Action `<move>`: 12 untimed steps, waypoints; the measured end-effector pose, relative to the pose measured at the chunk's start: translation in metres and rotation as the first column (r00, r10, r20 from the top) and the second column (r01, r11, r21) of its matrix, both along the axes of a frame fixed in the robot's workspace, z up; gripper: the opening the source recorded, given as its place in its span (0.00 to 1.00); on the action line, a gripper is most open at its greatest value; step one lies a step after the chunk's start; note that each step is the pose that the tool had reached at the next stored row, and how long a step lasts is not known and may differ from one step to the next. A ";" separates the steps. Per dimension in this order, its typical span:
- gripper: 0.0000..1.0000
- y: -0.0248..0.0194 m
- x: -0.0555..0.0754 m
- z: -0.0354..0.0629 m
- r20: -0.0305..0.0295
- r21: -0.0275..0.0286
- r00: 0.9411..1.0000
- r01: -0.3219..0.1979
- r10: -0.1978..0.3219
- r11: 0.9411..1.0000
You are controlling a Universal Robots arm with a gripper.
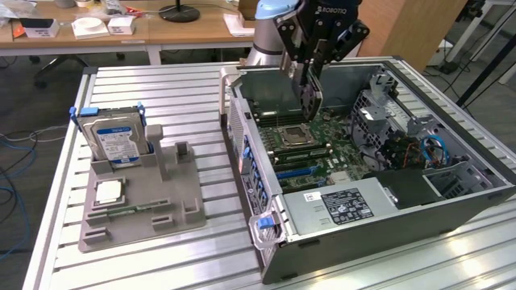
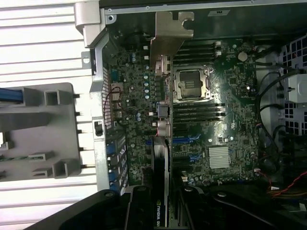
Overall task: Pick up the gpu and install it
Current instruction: 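Pick up the gpu and move the gpu toward the slot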
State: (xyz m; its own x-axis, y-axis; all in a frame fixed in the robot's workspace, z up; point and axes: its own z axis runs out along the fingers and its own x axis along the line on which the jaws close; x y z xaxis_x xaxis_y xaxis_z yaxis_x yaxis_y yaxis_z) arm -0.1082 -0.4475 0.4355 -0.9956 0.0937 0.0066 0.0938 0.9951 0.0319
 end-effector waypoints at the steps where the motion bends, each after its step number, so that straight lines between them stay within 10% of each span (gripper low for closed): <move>1: 0.26 0.0000 0.000 -0.0001 0.000 0.000 1.000 0.000 0.000 1.000; 12: 0.26 0.0000 0.005 -0.0008 0.000 0.000 1.000 0.000 0.000 1.000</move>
State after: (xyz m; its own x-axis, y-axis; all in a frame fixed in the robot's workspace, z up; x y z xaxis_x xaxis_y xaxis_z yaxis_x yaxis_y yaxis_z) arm -0.1028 -0.4475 0.4347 -0.9956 0.0938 0.0066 0.0939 0.9951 0.0320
